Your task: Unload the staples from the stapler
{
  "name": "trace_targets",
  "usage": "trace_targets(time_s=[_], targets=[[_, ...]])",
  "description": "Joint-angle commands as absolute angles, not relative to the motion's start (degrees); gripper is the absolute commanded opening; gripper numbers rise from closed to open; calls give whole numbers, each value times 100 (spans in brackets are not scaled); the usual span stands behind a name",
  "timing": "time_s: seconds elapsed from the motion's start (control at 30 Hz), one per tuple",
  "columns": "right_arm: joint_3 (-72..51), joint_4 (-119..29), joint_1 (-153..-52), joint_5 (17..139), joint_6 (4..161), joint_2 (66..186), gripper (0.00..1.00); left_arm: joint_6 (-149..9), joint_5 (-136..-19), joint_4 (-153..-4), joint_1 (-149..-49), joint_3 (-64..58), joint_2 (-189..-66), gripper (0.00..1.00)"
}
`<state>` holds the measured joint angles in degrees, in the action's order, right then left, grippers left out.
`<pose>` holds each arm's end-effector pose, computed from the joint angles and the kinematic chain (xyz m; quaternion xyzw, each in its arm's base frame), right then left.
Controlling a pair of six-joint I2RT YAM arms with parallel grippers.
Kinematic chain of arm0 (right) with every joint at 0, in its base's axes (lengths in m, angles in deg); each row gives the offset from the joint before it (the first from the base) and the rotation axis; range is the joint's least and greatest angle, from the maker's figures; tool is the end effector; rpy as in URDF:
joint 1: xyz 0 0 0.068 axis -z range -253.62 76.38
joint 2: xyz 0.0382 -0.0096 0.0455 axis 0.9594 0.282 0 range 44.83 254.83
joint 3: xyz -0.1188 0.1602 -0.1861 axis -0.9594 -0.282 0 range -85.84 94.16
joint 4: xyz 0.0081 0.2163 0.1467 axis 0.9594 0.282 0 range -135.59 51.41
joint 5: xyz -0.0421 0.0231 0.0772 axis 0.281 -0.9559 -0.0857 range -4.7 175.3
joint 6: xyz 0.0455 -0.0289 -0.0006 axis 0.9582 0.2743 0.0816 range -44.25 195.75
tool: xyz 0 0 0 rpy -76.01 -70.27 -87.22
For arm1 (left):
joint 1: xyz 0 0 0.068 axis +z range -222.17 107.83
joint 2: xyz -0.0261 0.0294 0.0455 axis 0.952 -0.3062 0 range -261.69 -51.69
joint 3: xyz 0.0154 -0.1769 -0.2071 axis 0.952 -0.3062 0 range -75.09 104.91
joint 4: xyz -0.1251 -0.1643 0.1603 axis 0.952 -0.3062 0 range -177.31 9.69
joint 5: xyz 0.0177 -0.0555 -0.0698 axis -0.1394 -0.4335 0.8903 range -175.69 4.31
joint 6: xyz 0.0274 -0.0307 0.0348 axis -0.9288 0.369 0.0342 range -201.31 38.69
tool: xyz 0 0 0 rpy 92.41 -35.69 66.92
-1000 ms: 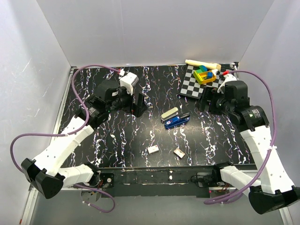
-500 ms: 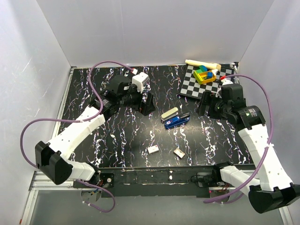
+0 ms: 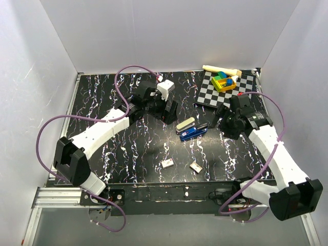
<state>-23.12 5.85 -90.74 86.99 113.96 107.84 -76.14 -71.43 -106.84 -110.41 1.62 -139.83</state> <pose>0.2043 0.0619 0.3215 0.1777 0.9278 0.1398 0.2967 0.2687 -0.2230 0.3209 0.3060 0.8393 -0.2646 0.3632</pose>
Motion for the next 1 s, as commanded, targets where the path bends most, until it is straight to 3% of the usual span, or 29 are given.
trace_targets(time_s=[0.0,0.67,0.97], targets=[[-2414,248,-9225,8714,12504,11065,88,-7613,-7304,-10580,-11049,402,-13967,98],[-1510,266,-9744,9400,13806,13078,88,-7393,-7374,-10124,-11049,-591,-13246,98],[-964,345,-9761,9672,13929,13896,83,-7393,-7339,-10009,-11049,-811,-13114,98]])
